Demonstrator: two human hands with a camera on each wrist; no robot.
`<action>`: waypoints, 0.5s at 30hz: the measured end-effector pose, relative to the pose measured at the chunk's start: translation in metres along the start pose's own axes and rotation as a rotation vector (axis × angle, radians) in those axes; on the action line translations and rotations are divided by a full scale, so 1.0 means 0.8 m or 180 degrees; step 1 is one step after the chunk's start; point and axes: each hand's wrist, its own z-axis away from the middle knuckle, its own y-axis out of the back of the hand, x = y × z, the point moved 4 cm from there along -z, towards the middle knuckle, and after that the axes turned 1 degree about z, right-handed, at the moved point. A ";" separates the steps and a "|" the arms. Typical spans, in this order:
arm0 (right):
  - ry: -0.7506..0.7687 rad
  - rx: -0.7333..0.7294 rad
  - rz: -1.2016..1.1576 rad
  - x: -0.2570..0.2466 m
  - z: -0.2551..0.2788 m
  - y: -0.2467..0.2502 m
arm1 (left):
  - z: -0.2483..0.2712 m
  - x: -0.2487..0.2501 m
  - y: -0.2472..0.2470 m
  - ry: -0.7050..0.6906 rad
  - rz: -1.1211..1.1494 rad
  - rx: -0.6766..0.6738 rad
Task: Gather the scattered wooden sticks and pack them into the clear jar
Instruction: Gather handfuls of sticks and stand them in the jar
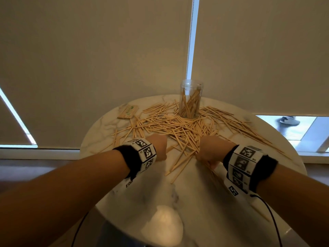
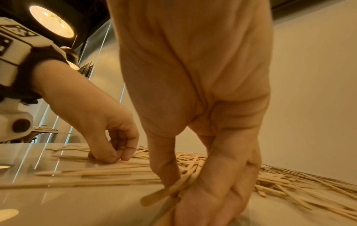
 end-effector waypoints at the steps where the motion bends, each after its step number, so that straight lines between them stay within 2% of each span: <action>1: 0.0038 -0.0042 0.0104 -0.001 0.002 -0.001 | 0.001 0.000 -0.001 0.0011 -0.0041 -0.0047; 4: 0.0079 -0.0155 0.0371 -0.003 0.007 -0.004 | 0.006 0.001 -0.002 -0.0046 -0.0212 -0.0203; 8: 0.0151 -0.0179 0.0479 -0.003 0.014 -0.009 | 0.012 0.008 -0.005 -0.0116 -0.0393 -0.0183; 15: 0.0183 0.0070 0.0671 -0.007 0.015 -0.012 | 0.015 0.002 -0.008 -0.0020 -0.0264 -0.0300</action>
